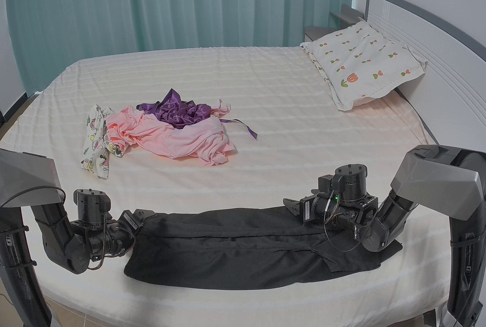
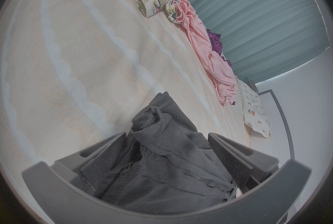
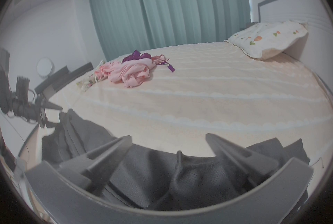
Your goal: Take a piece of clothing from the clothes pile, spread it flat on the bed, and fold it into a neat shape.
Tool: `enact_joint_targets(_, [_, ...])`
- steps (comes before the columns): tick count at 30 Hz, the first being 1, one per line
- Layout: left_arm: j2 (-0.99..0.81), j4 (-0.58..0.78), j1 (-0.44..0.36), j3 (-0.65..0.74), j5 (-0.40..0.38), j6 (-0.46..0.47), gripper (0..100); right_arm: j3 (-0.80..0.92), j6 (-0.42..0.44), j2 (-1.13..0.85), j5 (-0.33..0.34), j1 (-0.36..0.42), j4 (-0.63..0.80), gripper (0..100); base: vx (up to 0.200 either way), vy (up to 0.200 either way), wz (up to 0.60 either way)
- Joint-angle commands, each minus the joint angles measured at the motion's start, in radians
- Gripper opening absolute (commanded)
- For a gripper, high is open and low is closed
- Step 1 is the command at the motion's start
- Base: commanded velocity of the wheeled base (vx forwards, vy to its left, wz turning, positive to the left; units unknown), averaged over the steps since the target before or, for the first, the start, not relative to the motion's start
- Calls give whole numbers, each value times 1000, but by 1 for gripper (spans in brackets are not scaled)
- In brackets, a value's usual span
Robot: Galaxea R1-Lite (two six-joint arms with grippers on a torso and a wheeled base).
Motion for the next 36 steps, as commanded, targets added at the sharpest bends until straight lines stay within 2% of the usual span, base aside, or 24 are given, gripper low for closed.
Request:
enact_joint_targets(1, [4, 0, 2, 1, 1, 0, 100, 9, 84, -78, -1, -19, 13, 100, 0, 0, 0])
enact_joint_targets(10, [6, 0, 2, 3, -1, 0, 100, 73, 166, -188, 54, -183, 85, 100, 0, 0, 0])
enact_joint_targets(11, [6, 0, 2, 4, -1, 0, 100, 85, 169, -192, 78, -225, 95, 100, 0, 0, 0])
enact_joint_targets(16, [6, -2, 0, 7, -1, 0, 100, 130, 169, -184, 160, -312, 99, 100, 0, 0, 0])
enact_joint_targets(17, [6, 0, 0, 9, -1, 0, 100, 144, 169, -182, 212, -337, 99, 100, 0, 0, 0])
enact_joint_targets(19, [6, 0, -1, 9, -1, 0, 100, 156, 168, -179, 264, -366, 101, 100, 0, 0, 0])
enact_joint_targets(24, [6, 0, 0, 10, -1, -2, 100, 167, 162, -170, 353, -404, 102, 100, 0, 0, 0])
enact_joint_targets(25, [6, 0, -1, 10, -1, -2, 100, 174, 162, -169, 393, -410, 102, 100, 0, 0, 0])
enact_joint_targets(36, [14, 0, -1, 10, 1, -2, 100, 180, 156, -119, 450, -415, 96, 100, 0, 0, 0])
